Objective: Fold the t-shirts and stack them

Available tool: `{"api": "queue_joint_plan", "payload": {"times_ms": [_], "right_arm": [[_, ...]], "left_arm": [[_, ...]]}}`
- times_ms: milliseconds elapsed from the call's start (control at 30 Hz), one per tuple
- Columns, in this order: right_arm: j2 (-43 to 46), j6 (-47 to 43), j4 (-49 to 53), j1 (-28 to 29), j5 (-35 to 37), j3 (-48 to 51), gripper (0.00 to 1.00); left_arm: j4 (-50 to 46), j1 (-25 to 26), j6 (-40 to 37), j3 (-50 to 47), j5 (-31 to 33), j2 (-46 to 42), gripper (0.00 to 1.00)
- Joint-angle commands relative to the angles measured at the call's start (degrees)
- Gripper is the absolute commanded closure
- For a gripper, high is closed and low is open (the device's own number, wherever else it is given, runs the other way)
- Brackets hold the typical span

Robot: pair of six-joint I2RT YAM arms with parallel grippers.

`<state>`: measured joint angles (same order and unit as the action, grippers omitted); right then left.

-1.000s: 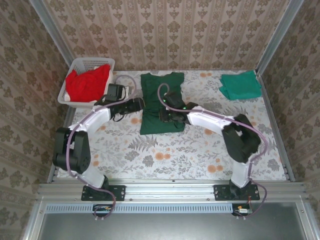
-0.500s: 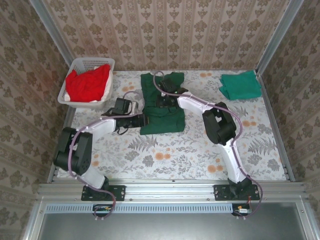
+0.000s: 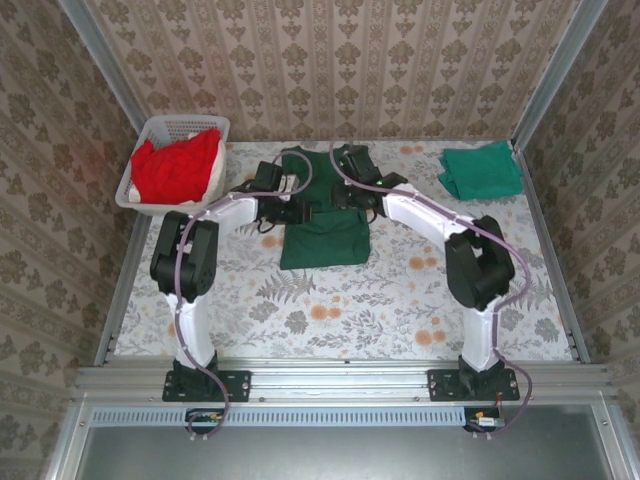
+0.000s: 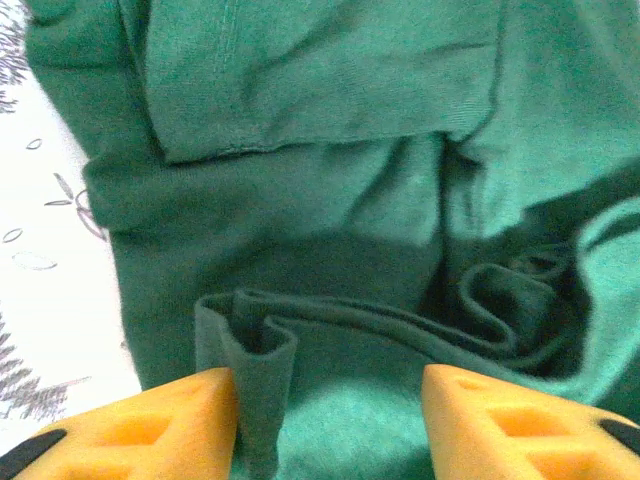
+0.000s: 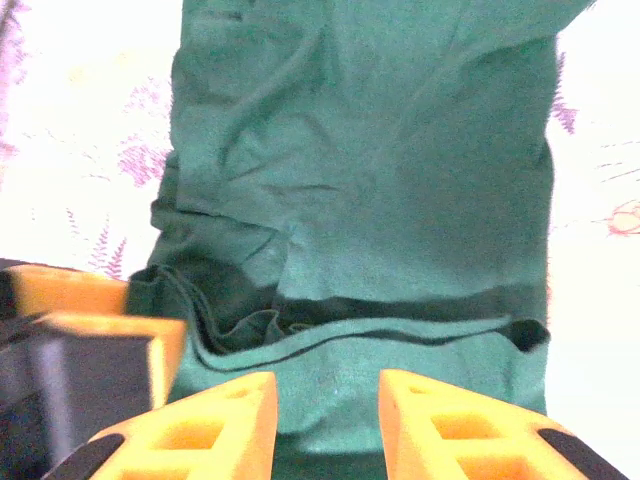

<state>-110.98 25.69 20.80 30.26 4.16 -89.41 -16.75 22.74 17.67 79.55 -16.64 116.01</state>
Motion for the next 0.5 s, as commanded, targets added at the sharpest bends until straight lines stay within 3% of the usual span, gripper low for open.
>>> {"api": "queue_joint_plan", "payload": {"times_ms": [0,267,367,467], "right_arm": [[-0.52,0.99,-3.87,1.3,1.6,6.09,0.66],[-10.5,3.08,-2.11,-0.77,1.81,5.65,0.66],[-9.59,2.4,-0.43,-1.0,3.23,5.69,0.64],[-4.62,1.38,0.45,-0.34,5.79,7.54,0.56]], "left_arm": [[-5.54,-1.0,-1.21,3.57,0.8,4.8,0.5],[-9.68,-2.46,-0.62,5.7,5.27,6.4,0.5],[-10.82,-2.55,-1.16,4.73,6.74,4.29,0.48],[-11.63,-2.5,-1.07,2.77,7.89,-0.14,0.41]]}}
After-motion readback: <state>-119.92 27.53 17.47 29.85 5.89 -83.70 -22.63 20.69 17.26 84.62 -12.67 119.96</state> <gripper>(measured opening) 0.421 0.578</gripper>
